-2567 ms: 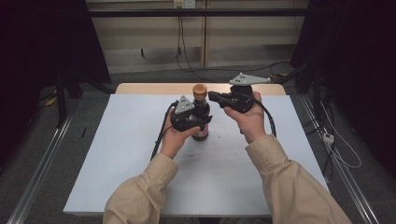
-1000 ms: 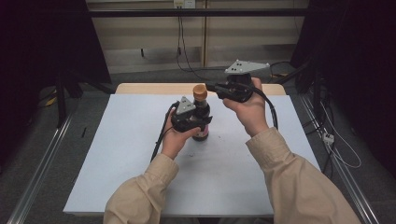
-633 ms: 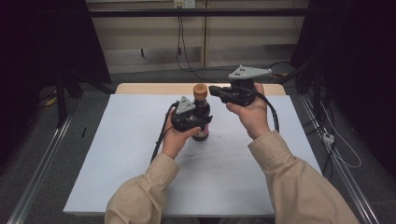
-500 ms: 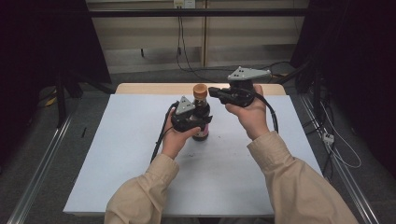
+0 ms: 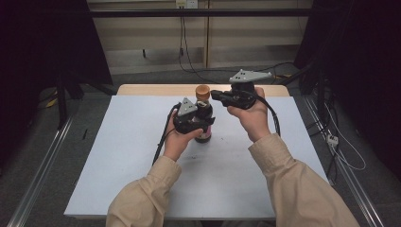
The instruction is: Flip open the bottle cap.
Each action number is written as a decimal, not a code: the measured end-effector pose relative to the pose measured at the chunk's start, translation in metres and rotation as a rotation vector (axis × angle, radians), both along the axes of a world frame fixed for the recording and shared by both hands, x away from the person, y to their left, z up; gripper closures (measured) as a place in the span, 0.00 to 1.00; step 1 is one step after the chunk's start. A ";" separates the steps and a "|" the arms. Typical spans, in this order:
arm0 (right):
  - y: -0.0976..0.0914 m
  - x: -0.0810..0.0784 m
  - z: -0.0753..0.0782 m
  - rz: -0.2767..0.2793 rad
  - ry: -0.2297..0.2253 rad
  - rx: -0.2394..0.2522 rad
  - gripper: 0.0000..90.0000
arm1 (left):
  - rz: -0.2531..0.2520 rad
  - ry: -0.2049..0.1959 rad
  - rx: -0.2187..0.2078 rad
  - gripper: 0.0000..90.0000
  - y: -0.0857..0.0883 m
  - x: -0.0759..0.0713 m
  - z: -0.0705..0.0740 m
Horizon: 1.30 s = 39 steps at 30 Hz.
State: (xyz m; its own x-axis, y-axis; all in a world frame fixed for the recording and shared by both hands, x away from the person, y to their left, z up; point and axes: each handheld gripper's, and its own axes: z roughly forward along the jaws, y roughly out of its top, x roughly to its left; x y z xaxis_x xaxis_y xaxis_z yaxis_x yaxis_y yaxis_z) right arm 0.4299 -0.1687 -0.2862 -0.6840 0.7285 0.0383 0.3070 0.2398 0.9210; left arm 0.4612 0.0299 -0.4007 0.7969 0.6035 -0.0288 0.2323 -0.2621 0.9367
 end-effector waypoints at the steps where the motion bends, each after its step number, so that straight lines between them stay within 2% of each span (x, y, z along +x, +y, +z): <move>1: 0.000 0.000 -0.001 0.003 0.001 -0.007 1.00 | 0.000 -0.002 -0.003 0.34 0.000 0.000 0.000; 11: 0.001 0.002 -0.003 0.012 0.007 -0.002 1.00 | 0.006 -0.005 -0.008 0.34 0.000 -0.001 -0.001; 21: 0.002 0.003 0.002 0.030 0.008 -0.026 1.00 | 0.007 -0.002 -0.006 0.34 0.000 -0.001 -0.001; 29: 0.002 0.002 0.004 0.034 0.013 -0.001 1.00 | 0.006 -0.001 -0.010 0.34 0.000 -0.001 -0.001; 39: 0.003 0.002 0.006 0.040 0.013 0.003 1.00 | 0.012 -0.001 -0.014 0.34 0.001 -0.001 -0.002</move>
